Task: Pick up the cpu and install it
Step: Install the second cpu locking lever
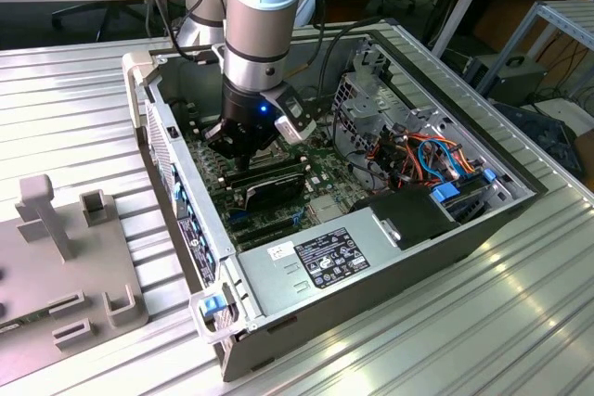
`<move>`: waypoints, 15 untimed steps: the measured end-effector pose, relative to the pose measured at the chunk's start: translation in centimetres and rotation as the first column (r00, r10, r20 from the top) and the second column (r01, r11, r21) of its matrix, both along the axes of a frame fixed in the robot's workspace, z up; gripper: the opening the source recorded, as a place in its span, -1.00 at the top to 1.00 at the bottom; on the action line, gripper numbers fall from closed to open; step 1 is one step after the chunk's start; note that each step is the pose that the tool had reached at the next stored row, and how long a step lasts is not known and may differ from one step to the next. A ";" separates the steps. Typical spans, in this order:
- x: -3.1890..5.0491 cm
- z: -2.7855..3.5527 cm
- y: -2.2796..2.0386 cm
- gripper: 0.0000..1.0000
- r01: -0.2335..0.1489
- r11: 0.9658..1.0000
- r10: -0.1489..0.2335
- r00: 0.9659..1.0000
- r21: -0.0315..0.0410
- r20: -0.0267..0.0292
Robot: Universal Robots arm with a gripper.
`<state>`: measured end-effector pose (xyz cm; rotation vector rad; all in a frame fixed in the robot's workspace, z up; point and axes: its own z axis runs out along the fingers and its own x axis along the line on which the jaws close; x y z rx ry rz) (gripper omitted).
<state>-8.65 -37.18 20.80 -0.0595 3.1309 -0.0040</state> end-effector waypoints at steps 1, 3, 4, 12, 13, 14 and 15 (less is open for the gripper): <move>0.00 0.00 0.00 0.79 0.000 1.000 0.000 1.000 0.000 0.000; 0.00 -0.11 0.04 0.79 0.000 1.000 0.000 1.000 0.000 0.000; 0.00 -0.16 0.05 0.79 0.000 1.000 0.000 1.000 0.000 0.000; 0.01 -0.43 0.36 0.79 0.000 1.000 0.000 1.000 0.001 0.000; 0.01 -0.43 0.38 0.79 0.000 1.000 0.000 1.000 0.001 0.000; 0.01 -0.44 0.38 0.79 0.000 1.000 0.000 1.000 0.001 0.000; 0.01 -0.45 0.38 0.79 0.000 1.000 0.000 1.000 0.000 0.000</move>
